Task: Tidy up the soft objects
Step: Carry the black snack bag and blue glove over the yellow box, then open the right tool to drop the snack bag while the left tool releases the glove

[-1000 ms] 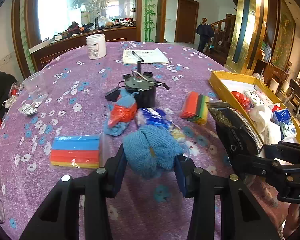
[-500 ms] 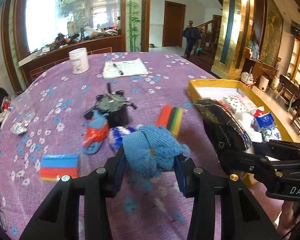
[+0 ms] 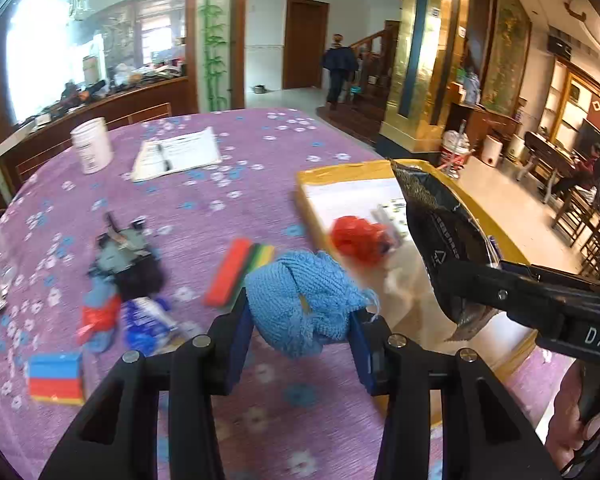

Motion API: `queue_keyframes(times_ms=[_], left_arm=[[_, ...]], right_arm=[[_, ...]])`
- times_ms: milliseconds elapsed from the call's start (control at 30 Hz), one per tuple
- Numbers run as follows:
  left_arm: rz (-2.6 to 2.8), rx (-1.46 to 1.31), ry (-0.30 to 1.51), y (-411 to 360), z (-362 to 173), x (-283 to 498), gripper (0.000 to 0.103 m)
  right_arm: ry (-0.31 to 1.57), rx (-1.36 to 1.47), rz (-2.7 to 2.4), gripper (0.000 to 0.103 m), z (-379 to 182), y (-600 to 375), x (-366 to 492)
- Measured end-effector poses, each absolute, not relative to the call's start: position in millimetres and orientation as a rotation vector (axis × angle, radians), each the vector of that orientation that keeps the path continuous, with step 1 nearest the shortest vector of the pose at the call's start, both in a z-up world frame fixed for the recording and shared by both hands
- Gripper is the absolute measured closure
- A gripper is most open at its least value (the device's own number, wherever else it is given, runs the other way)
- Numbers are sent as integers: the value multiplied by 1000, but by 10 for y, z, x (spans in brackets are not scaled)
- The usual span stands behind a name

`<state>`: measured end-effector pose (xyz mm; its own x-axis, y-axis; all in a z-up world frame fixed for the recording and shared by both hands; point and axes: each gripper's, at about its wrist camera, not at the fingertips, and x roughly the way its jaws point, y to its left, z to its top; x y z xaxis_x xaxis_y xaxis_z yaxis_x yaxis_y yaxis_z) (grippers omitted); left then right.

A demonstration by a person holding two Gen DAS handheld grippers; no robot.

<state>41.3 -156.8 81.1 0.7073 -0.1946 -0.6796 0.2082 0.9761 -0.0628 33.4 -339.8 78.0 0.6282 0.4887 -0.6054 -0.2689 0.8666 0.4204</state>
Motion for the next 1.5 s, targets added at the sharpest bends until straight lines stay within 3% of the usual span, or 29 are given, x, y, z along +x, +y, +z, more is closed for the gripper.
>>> queue_keyframes(times_ms=[433, 967, 1100, 1133, 1233, 1500], left_arm=[[-335, 47, 789, -2286, 728, 835, 60], [-381, 22, 827, -2480, 437, 1084, 58], [-394, -8, 824, -2438, 450, 1092, 41], [-396, -12, 822, -2435, 453, 1090, 40], [-388, -2, 820, -2446, 469, 1071, 33], [-400, 21, 814, -2457, 605, 898, 33]], right_arm=[[773, 318, 292, 52, 776, -3960, 682], [867, 269, 221, 50, 566, -3989, 1216], [867, 279, 220, 45, 551, -3975, 1234], [867, 283, 213, 40, 557, -3983, 1226], [853, 311, 212, 38, 590, -4029, 1165], [783, 366, 212, 37, 789, -4161, 861]])
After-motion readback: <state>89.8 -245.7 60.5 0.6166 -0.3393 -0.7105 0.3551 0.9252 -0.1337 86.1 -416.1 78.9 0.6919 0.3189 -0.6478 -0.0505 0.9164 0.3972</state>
